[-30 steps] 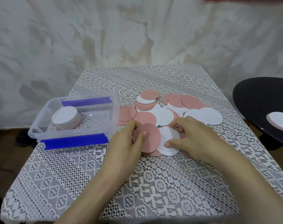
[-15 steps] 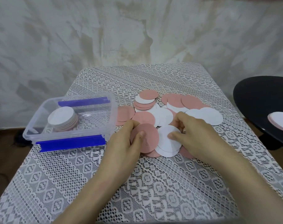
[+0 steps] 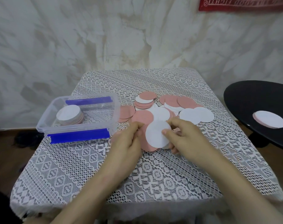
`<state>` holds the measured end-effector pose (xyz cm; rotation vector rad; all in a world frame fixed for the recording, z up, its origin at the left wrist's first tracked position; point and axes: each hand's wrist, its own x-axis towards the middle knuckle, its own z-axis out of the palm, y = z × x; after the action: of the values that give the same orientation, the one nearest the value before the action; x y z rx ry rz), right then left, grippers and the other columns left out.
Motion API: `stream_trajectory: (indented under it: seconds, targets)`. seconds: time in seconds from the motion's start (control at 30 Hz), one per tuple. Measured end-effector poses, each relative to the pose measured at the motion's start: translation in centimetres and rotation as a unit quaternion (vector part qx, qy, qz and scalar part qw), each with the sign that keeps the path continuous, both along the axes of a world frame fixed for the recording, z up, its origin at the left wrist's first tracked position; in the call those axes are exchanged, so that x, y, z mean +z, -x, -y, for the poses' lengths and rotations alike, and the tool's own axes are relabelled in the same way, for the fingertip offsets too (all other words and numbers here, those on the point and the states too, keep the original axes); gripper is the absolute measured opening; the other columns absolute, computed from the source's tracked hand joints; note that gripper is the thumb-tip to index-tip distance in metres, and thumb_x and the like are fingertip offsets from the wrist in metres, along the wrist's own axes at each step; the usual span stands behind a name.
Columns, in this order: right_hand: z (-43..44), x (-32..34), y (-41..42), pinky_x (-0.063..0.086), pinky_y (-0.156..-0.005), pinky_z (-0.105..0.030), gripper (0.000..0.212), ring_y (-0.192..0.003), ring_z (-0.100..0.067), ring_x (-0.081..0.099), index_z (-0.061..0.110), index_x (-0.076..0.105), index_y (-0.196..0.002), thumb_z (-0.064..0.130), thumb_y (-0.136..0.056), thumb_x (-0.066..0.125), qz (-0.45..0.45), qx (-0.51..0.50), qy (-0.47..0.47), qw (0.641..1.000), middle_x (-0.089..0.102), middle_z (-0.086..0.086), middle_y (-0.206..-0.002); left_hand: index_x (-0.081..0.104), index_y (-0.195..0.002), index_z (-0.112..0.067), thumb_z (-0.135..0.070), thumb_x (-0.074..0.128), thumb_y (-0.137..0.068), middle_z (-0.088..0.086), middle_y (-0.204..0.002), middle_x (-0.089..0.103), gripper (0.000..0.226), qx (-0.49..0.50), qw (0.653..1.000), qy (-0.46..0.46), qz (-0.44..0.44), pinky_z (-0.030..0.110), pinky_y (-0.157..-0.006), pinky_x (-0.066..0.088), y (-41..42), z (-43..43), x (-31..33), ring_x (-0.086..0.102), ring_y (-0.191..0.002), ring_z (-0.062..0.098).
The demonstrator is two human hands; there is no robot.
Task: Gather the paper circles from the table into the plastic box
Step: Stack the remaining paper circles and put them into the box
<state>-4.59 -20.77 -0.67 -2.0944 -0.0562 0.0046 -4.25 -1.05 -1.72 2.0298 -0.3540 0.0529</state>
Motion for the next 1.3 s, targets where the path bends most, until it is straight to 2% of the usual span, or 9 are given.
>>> stream_trajectory:
  seconds: [0.13, 0.27, 0.4, 0.5, 0.77, 0.93, 1.07, 1.2, 1.3]
  targets:
    - [-1.2, -0.7, 0.1, 0.060, -0.062, -0.045, 0.003, -0.059, -0.021, 0.068, 0.029, 0.067, -0.095, 0.031, -0.094, 0.065, 0.001, 0.021, -0.009, 1.000, 0.067, 0.002, -0.077, 0.061, -0.109, -0.036, -0.034, 0.050, -0.103, -0.014, -0.077, 0.067, 0.012, -0.030, 0.999, 0.005, -0.022, 0.022, -0.058, 0.043, 0.4, 0.1, -0.1, 0.058, -0.063, 0.002]
    - [-0.9, -0.9, -0.3, 0.051, -0.064, -0.035, 0.006, -0.065, -0.007, 0.062, 0.036, 0.068, -0.090, 0.041, -0.092, 0.066, 0.028, 0.012, 0.048, 0.998, 0.068, 0.011, -0.079, 0.061, -0.109, -0.035, -0.029, 0.054, -0.101, -0.009, -0.087, 0.067, 0.012, -0.011, 0.999, -0.034, 0.006, 0.028, -0.062, 0.046, -0.3, -0.6, -0.5, 0.059, -0.071, 0.006]
    - [0.5, -0.4, -1.1, 0.040, -0.076, -0.031, 0.038, -0.090, -0.010, 0.056, 0.034, 0.062, -0.124, 0.049, -0.090, 0.065, -0.006, -0.009, 0.250, 0.968, 0.052, 0.015, -0.101, 0.060, -0.108, -0.036, -0.029, 0.053, -0.101, -0.013, -0.085, 0.066, 0.012, 0.008, 0.999, -0.048, 0.002, 0.032, -0.063, 0.045, -0.9, -1.2, -0.6, 0.058, -0.070, 0.008]
    - [0.7, 0.0, -1.5, 0.037, -0.076, -0.031, 0.049, -0.089, -0.011, 0.054, 0.034, 0.057, -0.131, 0.052, -0.087, 0.068, -0.039, -0.008, 0.283, 0.958, 0.041, 0.014, -0.105, 0.059, -0.106, -0.039, -0.031, 0.053, -0.101, -0.013, -0.087, 0.068, 0.011, 0.017, 0.999, -0.042, -0.008, 0.036, -0.069, 0.054, -1.2, -1.2, -0.6, 0.061, -0.071, 0.009]
    - [1.1, 0.0, -2.5, 0.043, -0.063, -0.034, 0.020, -0.074, -0.017, 0.058, 0.028, 0.051, -0.086, 0.034, -0.090, 0.070, -0.027, -0.031, 0.171, 0.984, 0.061, 0.006, -0.083, 0.059, -0.108, -0.040, -0.033, 0.052, -0.101, -0.010, -0.085, 0.068, 0.012, 0.018, 0.999, -0.031, -0.009, 0.043, -0.070, 0.055, -1.6, -0.9, -0.6, 0.061, -0.069, 0.011]
    - [1.4, 0.2, -2.4, 0.043, -0.067, -0.035, 0.016, -0.074, -0.021, 0.057, 0.021, 0.052, -0.086, 0.030, -0.099, 0.058, 0.056, -0.093, 0.120, 0.987, 0.062, 0.004, -0.080, 0.059, -0.107, -0.039, -0.032, 0.047, -0.104, -0.025, -0.068, 0.062, 0.015, 0.028, 0.999, -0.016, -0.019, 0.028, -0.056, 0.041, -1.4, -0.9, -0.8, 0.055, -0.058, 0.002]
    - [1.1, 0.6, -1.5, 0.050, -0.063, -0.040, 0.013, -0.062, -0.015, 0.055, 0.023, 0.058, -0.089, 0.028, -0.100, 0.056, 0.066, -0.080, -0.011, 0.995, 0.061, 0.007, -0.071, 0.059, -0.107, -0.036, -0.029, 0.042, -0.106, -0.027, -0.063, 0.059, 0.018, 0.036, 0.999, -0.029, -0.009, 0.026, -0.056, 0.040, -0.8, -1.1, -0.6, 0.052, -0.056, 0.001]
    - [-0.6, 0.2, 0.3, 0.055, -0.064, -0.042, 0.009, -0.058, -0.013, 0.059, 0.032, 0.063, -0.092, 0.025, -0.098, 0.062, 0.020, 0.012, -0.040, 0.999, 0.064, 0.015, -0.070, 0.061, -0.108, -0.033, -0.026, 0.039, -0.107, -0.009, -0.055, 0.056, 0.023, -0.003, 0.999, 0.022, -0.035, 0.021, -0.047, 0.040, 0.4, -1.2, 0.1, 0.049, -0.047, 0.004]
    - [-1.8, -0.1, 1.3, 0.059, -0.064, -0.042, 0.012, -0.056, -0.015, 0.065, 0.036, 0.064, -0.102, 0.026, -0.096, 0.064, 0.025, 0.033, -0.019, 0.999, 0.069, 0.009, -0.088, 0.065, -0.107, -0.027, -0.025, 0.039, -0.107, -0.003, -0.059, 0.054, 0.026, -0.041, 0.997, 0.059, -0.032, 0.018, -0.047, 0.038, 1.4, -1.1, 0.6, 0.049, -0.047, 0.008]
